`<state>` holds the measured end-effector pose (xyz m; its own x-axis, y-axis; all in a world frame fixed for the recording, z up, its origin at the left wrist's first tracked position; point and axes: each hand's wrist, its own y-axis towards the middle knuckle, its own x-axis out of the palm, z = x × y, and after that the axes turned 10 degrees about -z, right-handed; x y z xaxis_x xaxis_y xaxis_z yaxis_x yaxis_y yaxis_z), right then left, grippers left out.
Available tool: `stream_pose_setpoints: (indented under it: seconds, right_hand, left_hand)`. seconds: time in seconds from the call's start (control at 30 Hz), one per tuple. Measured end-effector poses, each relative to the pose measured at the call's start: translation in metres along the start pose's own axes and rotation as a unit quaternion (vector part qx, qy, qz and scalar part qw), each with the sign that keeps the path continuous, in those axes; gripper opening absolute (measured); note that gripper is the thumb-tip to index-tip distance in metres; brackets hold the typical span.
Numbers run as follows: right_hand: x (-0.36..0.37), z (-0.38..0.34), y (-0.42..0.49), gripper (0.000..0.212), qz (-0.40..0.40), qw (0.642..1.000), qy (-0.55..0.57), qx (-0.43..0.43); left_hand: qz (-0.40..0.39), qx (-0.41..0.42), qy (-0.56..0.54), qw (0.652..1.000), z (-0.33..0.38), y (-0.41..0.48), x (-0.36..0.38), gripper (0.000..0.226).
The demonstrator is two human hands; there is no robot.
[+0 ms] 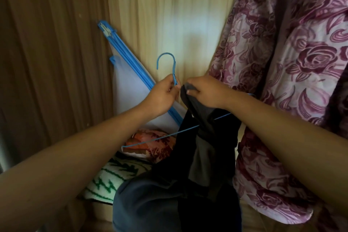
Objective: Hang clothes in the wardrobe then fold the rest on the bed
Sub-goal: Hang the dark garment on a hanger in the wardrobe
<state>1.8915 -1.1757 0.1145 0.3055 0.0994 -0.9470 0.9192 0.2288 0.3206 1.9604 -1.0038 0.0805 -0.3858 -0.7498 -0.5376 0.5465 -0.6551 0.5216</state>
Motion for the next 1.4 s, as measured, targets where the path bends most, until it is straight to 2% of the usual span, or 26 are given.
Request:
stream_pose_setpoints:
  seconds: [0.07,0.13,0.17,0.23,0.3,0.37,0.47,0.57,0.7,0.8,0.87,0.93,1.03,1.13,1.27,1.4]
  right_hand:
    - [0.0,0.005,-0.002,0.022,0.01,0.999,0.038,0.002]
    - [-0.001,0.01,-0.003,0.025,0.037,0.996,0.079,0.021]
    - [-0.001,0.014,-0.002,0.019,0.053,0.993,0.103,0.037]
    - [-0.003,0.02,0.002,0.008,0.087,0.984,0.143,0.065]
    - [-0.006,0.024,0.005,0.005,0.113,0.973,0.183,0.08]
    - [-0.01,0.025,0.004,0.016,0.121,0.967,0.21,0.075]
    - [-0.011,0.026,0.001,0.023,0.106,0.97,0.207,0.075]
    - [-0.011,0.027,-0.002,0.027,0.106,0.963,0.238,0.068]
    - [-0.018,0.028,-0.006,0.03,0.095,0.961,0.252,0.062]
    - [-0.023,0.029,-0.01,0.024,0.097,0.964,0.238,0.066]
    - [-0.025,0.033,-0.013,0.023,0.104,0.967,0.221,0.072]
    - [-0.025,0.042,-0.019,0.02,0.112,0.971,0.191,0.086]
    - [-0.019,0.056,-0.023,0.015,0.114,0.974,0.155,0.117]
    - [-0.012,0.062,-0.022,0.018,0.131,0.974,0.135,0.128]
    - [-0.008,0.069,-0.029,0.02,0.142,0.975,0.102,0.136]
    - [-0.004,0.069,-0.037,0.025,0.154,0.975,0.055,0.153]
  left_hand:
    - [0.05,0.034,0.13,0.99,0.0,-0.005,0.0,0.027]
    - [0.133,0.128,0.267,0.946,0.003,-0.014,0.0,0.039]
    - [0.144,0.193,0.305,0.921,0.005,-0.021,0.002,0.036]
    - [0.063,0.293,0.328,0.896,0.002,-0.033,0.013,0.022]
    - [-0.072,0.279,0.319,0.903,-0.005,-0.046,0.03,0.022]
    - [-0.152,0.239,0.309,0.908,-0.017,-0.053,0.042,0.029]
    - [-0.188,0.227,0.326,0.898,-0.026,-0.055,0.046,0.036]
    - [-0.239,0.257,0.397,0.848,-0.029,-0.059,0.049,0.045]
    - [-0.281,0.203,0.476,0.808,-0.034,-0.064,0.055,0.062]
    - [-0.298,0.165,0.511,0.789,-0.041,-0.063,0.05,0.047]
    - [-0.31,0.126,0.482,0.81,-0.05,-0.063,0.035,0.035]
    - [-0.294,0.077,0.423,0.854,-0.063,-0.066,0.009,0.03]
    - [-0.217,0.024,0.325,0.92,-0.075,-0.071,-0.033,0.03]
    - [-0.163,0.0,0.228,0.96,-0.071,-0.07,-0.056,0.037]
    - [-0.097,-0.058,0.071,0.991,-0.063,-0.068,-0.075,0.034]
    - [0.001,-0.093,-0.003,0.996,-0.053,-0.06,-0.089,0.031]
